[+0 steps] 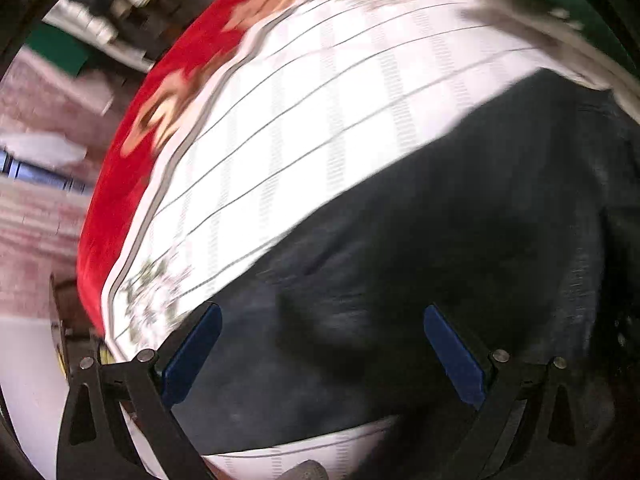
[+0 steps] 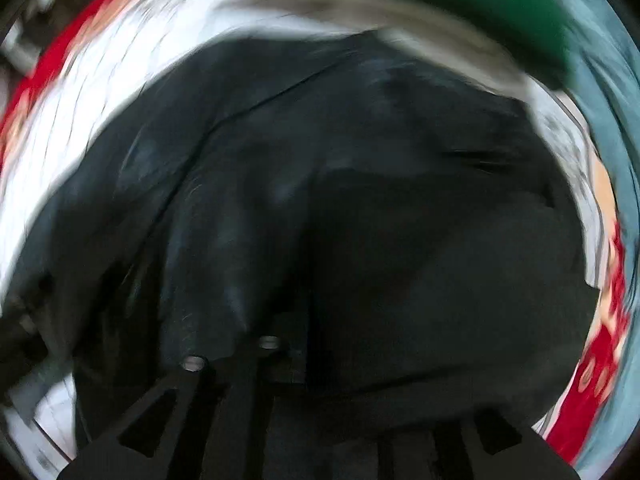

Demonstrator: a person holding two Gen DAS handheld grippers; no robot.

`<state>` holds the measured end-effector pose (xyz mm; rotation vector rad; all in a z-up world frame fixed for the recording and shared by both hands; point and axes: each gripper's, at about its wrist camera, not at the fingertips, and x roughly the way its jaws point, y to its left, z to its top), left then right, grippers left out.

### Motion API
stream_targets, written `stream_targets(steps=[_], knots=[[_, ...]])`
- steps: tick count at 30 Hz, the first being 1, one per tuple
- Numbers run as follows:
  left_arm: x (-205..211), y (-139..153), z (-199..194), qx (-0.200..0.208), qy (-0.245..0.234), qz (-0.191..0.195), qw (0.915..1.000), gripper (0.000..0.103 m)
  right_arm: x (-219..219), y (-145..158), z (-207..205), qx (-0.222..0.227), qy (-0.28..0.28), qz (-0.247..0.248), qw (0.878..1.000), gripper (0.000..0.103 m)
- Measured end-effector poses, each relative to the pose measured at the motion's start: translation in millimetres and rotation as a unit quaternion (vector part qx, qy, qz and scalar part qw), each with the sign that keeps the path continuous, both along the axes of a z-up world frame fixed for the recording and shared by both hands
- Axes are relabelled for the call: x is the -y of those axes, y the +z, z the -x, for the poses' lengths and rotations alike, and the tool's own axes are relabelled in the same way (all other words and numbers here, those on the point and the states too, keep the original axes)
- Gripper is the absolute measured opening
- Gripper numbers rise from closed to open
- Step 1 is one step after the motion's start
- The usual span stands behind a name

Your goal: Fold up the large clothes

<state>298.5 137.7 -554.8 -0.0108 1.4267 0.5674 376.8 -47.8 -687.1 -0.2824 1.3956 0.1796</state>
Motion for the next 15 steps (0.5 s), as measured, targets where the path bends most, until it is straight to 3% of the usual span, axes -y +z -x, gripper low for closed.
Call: stream_targets(steps=[1,4,8,10,11,12,13,15], knots=[[-12,-1,6,-0.003,0.009,-0.001,1.0000,0.103,-7,2,6,0.002,0.009,-0.009,1.000,0.035],[-30,-2,17,-0.013,0.021,0.001,0.9997,0.103,-15,14,23,-0.001,0.021,-0.051,0.998,0.056],[-36,-3,24,-0.018,0.027,0.009,0.9994,0.103,-3,32,40,-0.010,0.024,-0.122,0.992,0.059],[-37,-2,26,-0.017,0.028,0.015,0.9993,0.103,-6,40,46,0.016,0.056,-0.085,0.995,0.059],[-37,-2,26,-0.018,0.028,0.019,0.9993,0.103,-6,43,47,0.043,0.062,-0.038,0.996,0.059],[-37,-2,25,-0.019,0.027,0.023,0.9992,0.103,0,45,43,0.054,0.041,-0.025,0.997,0.059],[-38,-1,25,-0.018,0.027,0.026,0.9991,0.103,16,48,34,0.050,-0.010,-0.046,0.998,0.057],[-38,2,24,-0.012,0.027,0.027,0.9992,0.103,57,50,15,0.037,-0.150,-0.125,0.980,0.017]])
